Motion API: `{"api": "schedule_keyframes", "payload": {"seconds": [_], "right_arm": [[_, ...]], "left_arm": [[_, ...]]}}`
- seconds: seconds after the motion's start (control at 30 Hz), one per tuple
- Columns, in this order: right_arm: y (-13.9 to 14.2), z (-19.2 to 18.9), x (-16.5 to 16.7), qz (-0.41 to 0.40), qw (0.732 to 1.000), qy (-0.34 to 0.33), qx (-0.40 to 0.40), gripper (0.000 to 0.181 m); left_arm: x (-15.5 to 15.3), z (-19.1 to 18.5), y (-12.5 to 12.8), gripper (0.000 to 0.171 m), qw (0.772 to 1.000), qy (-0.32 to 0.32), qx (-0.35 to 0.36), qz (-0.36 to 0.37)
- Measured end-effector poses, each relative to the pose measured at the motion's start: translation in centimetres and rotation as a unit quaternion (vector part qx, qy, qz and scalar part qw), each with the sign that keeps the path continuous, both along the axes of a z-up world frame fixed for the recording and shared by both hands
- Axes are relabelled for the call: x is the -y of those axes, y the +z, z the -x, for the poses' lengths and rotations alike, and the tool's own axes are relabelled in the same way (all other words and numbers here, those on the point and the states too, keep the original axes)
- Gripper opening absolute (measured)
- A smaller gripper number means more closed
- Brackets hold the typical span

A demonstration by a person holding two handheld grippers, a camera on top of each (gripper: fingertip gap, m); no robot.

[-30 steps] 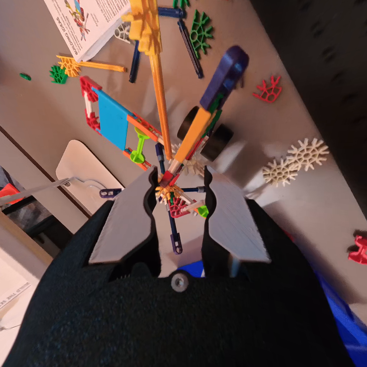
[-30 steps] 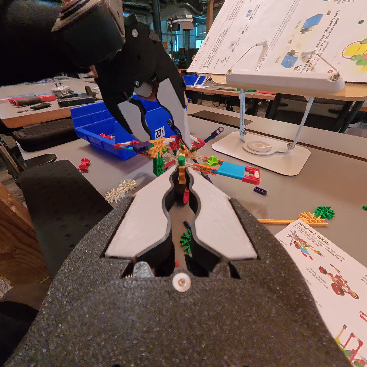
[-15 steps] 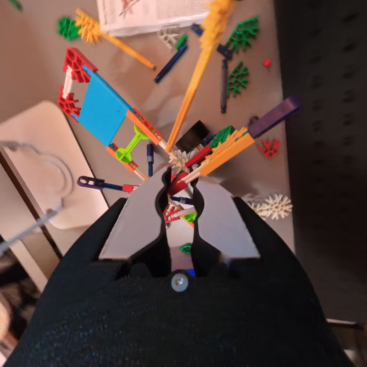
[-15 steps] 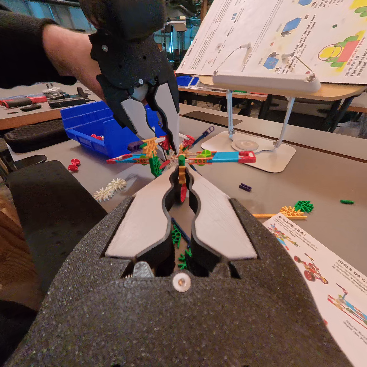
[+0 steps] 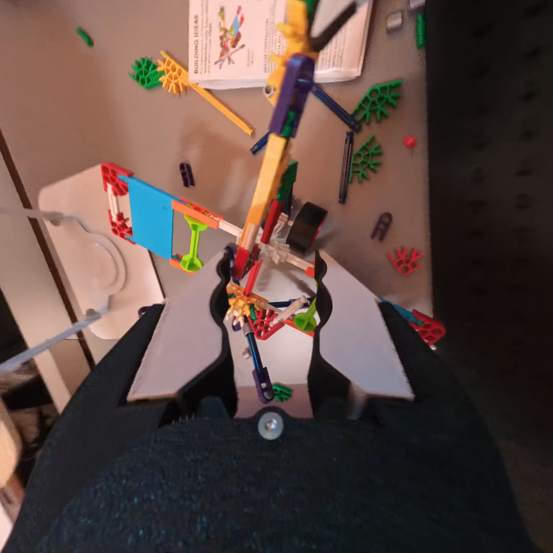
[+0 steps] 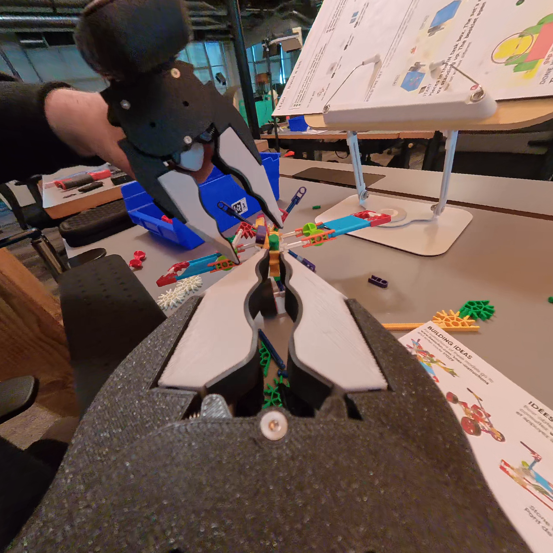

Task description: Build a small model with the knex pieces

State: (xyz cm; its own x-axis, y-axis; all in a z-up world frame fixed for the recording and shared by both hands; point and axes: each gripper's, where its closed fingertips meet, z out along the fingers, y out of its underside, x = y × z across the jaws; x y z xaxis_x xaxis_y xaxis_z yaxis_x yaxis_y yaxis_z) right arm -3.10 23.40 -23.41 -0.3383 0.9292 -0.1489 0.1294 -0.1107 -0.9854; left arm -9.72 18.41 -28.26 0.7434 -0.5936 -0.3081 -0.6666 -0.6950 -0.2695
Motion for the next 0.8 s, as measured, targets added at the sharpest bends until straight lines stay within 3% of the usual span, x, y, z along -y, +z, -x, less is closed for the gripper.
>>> {"api": "schedule_keyframes", "payload": {"seconds": [0.17,0.23,0.8], "right_arm": [[0.0,0.2,-0.5,0.015,1.000,-0.003,0.004,0.005],[0.3,0.2,-0.9,0.018,1.000,-0.014,-0.004,0.005],[-0.5,0.8,-0.9,0.028,1.000,-0.001,0.015,0.005]], "left_arm": [[-0.1,0.8,0.5,0.051,0.998,-0.063,-0.022,0.014],[-0.4,0.8,1.0,0.047,0.997,-0.077,0.002,0.010],[-0.8,0.8,-0.3,0.034,0.993,-0.106,0.042,0.024]]}}
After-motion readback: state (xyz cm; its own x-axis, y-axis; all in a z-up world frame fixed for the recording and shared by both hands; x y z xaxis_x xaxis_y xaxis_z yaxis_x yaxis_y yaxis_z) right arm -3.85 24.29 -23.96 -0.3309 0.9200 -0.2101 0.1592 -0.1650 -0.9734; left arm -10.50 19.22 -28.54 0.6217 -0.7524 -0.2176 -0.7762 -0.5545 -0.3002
